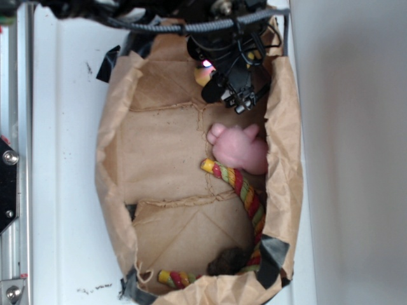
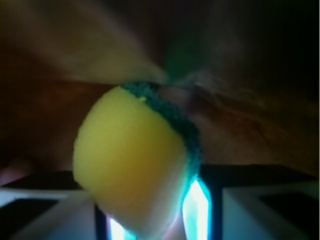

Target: Grab the green sponge.

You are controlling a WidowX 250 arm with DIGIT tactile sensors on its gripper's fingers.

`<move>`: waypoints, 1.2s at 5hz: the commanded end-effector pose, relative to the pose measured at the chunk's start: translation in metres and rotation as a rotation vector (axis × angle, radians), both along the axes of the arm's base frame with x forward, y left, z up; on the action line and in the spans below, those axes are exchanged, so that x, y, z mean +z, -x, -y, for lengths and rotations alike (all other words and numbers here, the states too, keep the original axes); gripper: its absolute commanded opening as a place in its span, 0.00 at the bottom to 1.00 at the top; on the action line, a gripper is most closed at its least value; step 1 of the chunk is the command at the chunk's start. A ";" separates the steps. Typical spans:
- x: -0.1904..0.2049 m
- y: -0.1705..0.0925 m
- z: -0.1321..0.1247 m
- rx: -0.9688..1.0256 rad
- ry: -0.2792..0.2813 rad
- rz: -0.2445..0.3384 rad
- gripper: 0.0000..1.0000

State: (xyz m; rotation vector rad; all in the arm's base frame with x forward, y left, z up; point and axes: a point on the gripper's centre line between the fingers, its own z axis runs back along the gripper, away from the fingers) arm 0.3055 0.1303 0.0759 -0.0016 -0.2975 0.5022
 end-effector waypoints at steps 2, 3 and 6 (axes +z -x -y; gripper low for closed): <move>0.060 0.008 0.033 -0.143 -0.098 0.094 0.00; 0.067 0.014 0.049 -0.240 -0.079 0.065 0.00; 0.091 0.040 0.089 -0.500 -0.027 -0.035 0.00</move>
